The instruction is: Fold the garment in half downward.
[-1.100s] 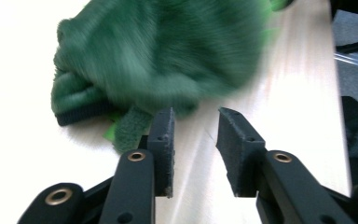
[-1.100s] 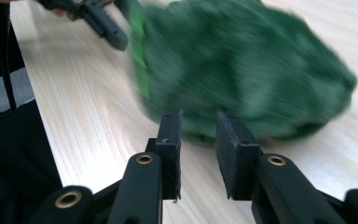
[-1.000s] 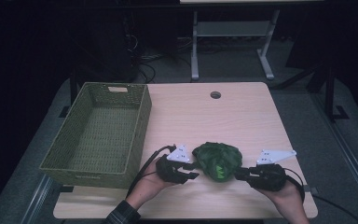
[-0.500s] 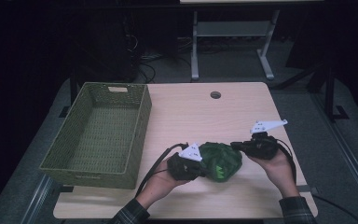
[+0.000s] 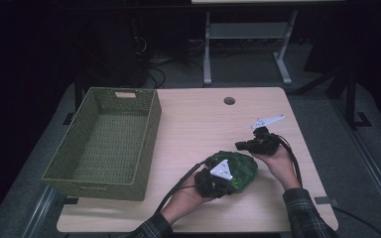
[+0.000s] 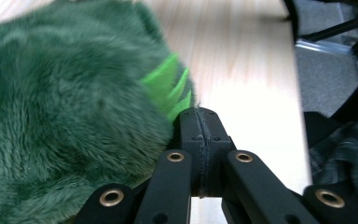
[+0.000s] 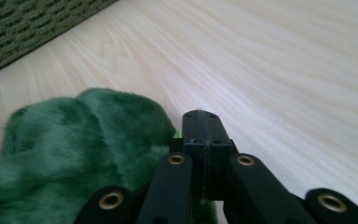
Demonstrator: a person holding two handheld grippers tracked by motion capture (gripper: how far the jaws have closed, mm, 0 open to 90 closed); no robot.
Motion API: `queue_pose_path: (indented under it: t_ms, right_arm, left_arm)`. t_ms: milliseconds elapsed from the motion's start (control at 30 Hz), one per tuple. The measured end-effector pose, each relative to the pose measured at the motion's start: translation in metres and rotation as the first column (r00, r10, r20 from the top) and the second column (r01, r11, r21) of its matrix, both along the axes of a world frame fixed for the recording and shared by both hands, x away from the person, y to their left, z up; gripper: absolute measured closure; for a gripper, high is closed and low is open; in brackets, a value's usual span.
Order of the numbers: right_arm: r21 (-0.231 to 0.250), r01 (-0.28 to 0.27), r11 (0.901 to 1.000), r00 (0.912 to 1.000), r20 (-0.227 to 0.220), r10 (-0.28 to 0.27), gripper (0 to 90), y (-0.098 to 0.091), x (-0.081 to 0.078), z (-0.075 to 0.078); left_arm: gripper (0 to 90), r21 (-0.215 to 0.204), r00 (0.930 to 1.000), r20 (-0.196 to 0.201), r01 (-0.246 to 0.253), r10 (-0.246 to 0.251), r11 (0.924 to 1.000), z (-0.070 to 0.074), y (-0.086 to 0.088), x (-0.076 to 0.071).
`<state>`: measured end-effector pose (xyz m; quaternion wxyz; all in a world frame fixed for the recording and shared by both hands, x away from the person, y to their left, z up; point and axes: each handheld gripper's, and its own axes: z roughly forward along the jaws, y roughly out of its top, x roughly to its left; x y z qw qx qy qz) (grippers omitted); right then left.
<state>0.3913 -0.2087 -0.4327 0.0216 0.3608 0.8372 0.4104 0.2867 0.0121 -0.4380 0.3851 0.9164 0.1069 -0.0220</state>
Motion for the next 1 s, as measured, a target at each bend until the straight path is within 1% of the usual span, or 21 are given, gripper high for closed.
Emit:
queue_pose_path:
  t_ms: [67, 133, 200, 267, 300, 433, 467, 533, 567, 633, 700, 800, 900, 1000]
  right_arm:
    - [-0.015, -0.013, 0.9998, 0.9995, -0.028, 0.012, 89.9, 0.0, 0.003, -0.009]
    - [-0.016, -0.026, 0.9995, 0.9979, -0.059, 0.025, 89.9, 0.0, 0.003, -0.015]
    - [-0.021, -0.038, 0.9991, 0.9966, -0.074, 0.036, 89.9, 0.001, 0.001, -0.018]
    - [-0.021, -0.046, 0.9987, 0.9966, -0.069, 0.045, 89.9, 0.001, -0.002, -0.02]
    - [-0.02, -0.049, 0.9986, 0.996, -0.075, 0.048, 90.0, 0.001, -0.003, -0.021]
    - [-0.016, -0.058, 0.9982, 0.9955, -0.076, 0.056, 89.9, -0.002, -0.009, -0.022]
    - [-0.014, -0.06, 0.9981, 0.9951, -0.079, 0.059, 90.0, -0.003, -0.012, -0.022]
    - [-0.011, -0.058, 0.9982, 0.996, -0.069, 0.057, 90.0, -0.004, -0.017, -0.022]
    - [-0.011, -0.064, 0.9979, 0.9957, -0.068, 0.063, 89.9, -0.005, -0.02, -0.022]
    - [-0.026, -0.067, 0.9974, 0.9957, -0.066, 0.065, 89.9, -0.005, -0.026, -0.022]
    - [-0.038, -0.066, 0.9971, 0.9968, -0.046, 0.065, 89.9, -0.007, -0.03, -0.021]
    - [-0.037, -0.058, 0.9976, 0.9974, -0.043, 0.057, 89.9, -0.01, -0.037, -0.021]
    - [-0.034, -0.053, 0.998, 0.998, -0.036, 0.051, 89.9, -0.013, -0.045, -0.021]
    - [-0.023, -0.058, 0.9981, 0.9978, -0.033, 0.057, 89.9, -0.013, -0.053, -0.021]
  left_arm:
    - [89.7, 0.012, 0.9999, -0.007, -0.009, 0.009, 0.9999, -0.006, 0.001, 0.003]
    - [89.7, 0.026, 0.9998, -0.008, -0.018, 0.018, 0.9995, -0.011, 0.002, 0.006]
    - [89.7, 0.032, 0.9998, -0.008, -0.018, 0.019, 0.9993, -0.014, 0.003, 0.008]
    - [89.7, 0.033, 0.9996, -0.011, -0.025, 0.025, 0.9992, -0.017, 0.003, 0.008]
    - [89.7, 0.038, 0.9996, -0.009, -0.025, 0.026, 0.999, -0.017, 0.003, 0.009]
    - [89.7, 0.055, 0.9997, 0.009, -0.023, 0.023, 0.9982, -0.017, 0.006, 0.009]
    - [89.7, 0.057, 0.9996, 0.009, -0.026, 0.025, 0.998, -0.017, 0.007, 0.01]
    - [89.7, 0.055, 0.9995, 0.006, -0.032, 0.032, 0.998, -0.018, 0.01, 0.01]
    - [89.7, 0.06, 0.9994, 0.005, -0.034, 0.034, 0.9976, -0.018, 0.012, 0.011]
    - [89.7, 0.062, 0.9992, 0.007, -0.04, 0.04, 0.9973, -0.017, 0.016, 0.013]
    - [89.7, 0.056, 0.9982, 0.002, -0.06, 0.06, 0.9966, -0.017, 0.02, 0.014]
    - [89.7, 0.062, 0.9974, 0.007, -0.072, 0.072, 0.9955, -0.015, 0.027, 0.019]
    - [89.7, 0.062, 0.9959, 0.003, -0.091, 0.091, 0.9939, -0.016, 0.034, 0.024]
    - [89.7, 0.065, 0.9932, 0.01, -0.116, 0.116, 0.9911, -0.015, 0.042, 0.03]
